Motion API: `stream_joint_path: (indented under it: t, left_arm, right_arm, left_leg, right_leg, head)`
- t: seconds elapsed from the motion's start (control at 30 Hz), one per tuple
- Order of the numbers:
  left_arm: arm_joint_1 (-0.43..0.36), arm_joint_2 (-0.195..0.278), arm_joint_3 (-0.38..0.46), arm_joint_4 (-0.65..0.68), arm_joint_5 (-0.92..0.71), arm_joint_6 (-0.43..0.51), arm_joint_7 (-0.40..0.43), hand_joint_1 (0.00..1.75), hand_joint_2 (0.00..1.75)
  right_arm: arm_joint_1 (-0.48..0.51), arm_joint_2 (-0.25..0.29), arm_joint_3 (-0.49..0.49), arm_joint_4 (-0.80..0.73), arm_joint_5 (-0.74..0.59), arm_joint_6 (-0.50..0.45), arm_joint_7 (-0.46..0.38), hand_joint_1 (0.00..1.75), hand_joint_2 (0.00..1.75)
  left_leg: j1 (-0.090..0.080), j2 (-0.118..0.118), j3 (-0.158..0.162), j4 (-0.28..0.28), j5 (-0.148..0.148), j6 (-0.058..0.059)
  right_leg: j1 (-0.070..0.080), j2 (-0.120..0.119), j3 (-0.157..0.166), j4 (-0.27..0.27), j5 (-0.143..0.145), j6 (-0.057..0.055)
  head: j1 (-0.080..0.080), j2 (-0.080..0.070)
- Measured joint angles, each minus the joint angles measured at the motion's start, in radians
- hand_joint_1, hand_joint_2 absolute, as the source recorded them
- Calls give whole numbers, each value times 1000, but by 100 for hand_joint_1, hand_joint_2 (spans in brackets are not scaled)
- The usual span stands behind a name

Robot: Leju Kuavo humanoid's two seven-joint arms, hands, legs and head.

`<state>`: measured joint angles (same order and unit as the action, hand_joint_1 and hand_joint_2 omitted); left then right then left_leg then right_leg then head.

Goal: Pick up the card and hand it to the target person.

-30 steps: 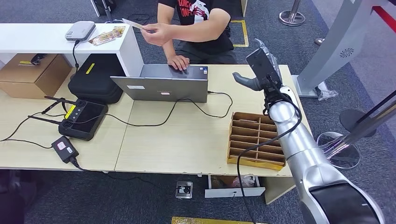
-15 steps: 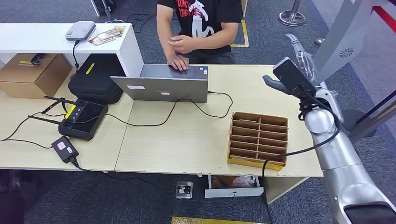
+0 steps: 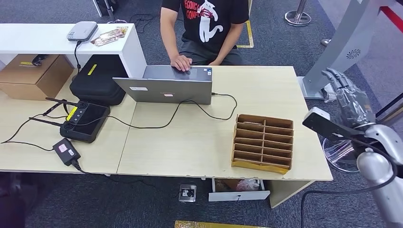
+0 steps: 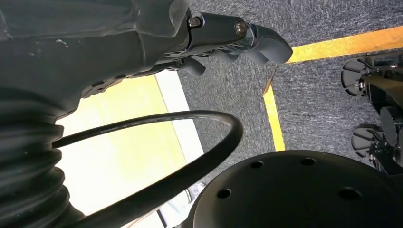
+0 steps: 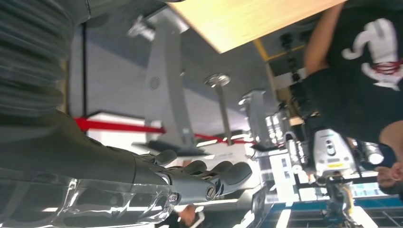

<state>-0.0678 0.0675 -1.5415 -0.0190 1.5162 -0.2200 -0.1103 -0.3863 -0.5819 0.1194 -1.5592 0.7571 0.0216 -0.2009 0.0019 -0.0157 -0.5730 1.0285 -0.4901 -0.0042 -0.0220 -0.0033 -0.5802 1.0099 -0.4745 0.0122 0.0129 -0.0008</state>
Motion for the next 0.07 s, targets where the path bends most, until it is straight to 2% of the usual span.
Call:
stream_joint_path:
  t: [0.07]
  left_arm:
    - [0, 0, 0, 0, 3, 0, 4, 0, 175]
  right_arm:
    - [55, -20, -41, -46, 37, 2, 6, 0, 175]
  left_leg:
    - [0, 0, 0, 0, 0, 0]
  right_leg:
    - [0, 0, 0, 0, 0, 0]
  head:
    - [0, 0]
